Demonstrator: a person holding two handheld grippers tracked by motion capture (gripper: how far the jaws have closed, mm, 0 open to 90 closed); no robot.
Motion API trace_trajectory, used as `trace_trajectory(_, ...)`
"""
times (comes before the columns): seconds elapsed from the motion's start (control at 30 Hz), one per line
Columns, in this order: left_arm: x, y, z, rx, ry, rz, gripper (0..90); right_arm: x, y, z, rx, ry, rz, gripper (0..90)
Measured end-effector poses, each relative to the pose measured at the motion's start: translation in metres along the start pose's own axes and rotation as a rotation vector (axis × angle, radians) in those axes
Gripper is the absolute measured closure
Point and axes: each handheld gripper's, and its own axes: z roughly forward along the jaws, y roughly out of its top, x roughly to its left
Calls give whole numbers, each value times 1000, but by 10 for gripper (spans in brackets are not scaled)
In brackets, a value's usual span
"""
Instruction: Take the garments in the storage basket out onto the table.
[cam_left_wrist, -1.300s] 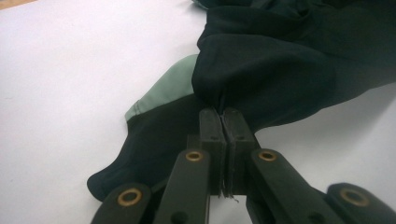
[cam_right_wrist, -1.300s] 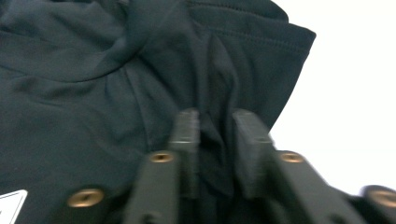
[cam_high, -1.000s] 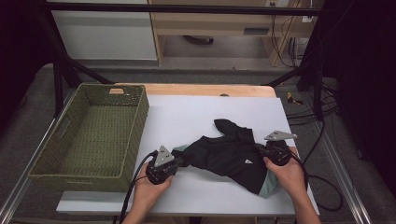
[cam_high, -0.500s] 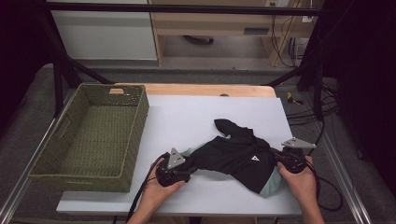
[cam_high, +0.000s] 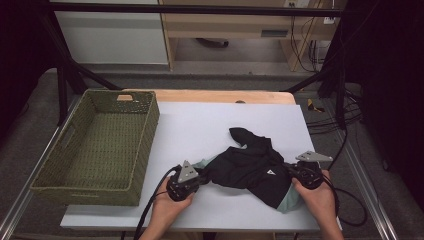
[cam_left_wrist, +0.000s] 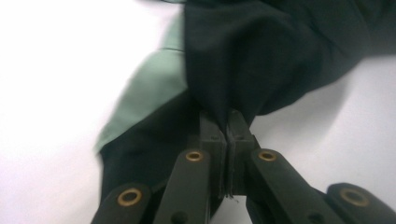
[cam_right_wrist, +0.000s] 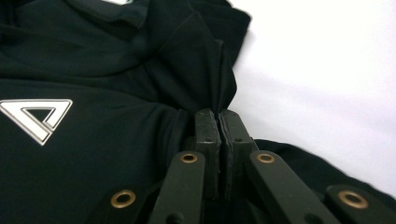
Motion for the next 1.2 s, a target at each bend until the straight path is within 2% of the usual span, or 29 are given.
trace_trajectory(0.1,8,-3,-11,-16,34,-34,888,8,-2,0,-4,10,-8,878)
trace_trajectory(0.23,10,-7,-21,-14,86,-35,888,20,-2,3,-6,27,-18,878)
trace_trajectory(0.3,11,-8,-26,-17,95,-41,888,26,-2,4,-6,28,-17,877)
trace_trajectory(0.43,12,-9,-24,-6,54,-46,886,26,0,5,-21,17,-37,839)
trace_trajectory(0.57,8,-9,-22,-4,42,-35,884,18,8,2,-32,0,-29,660)
trace_trajectory(0.7,8,-8,-21,-4,35,-31,884,8,22,-6,-53,-3,-36,566)
trace_trajectory(0.8,8,-9,-20,-2,31,-30,882,0,32,-3,-53,-10,-34,541)
trace_trajectory(0.93,7,-9,-19,1,23,-25,879,-5,37,10,-19,6,-24,518)
trace_trajectory(1.07,8,-10,-20,2,23,-26,878,3,33,21,41,17,-52,504)
trace_trajectory(1.2,9,-11,-19,2,24,-28,875,6,27,21,45,34,-42,514)
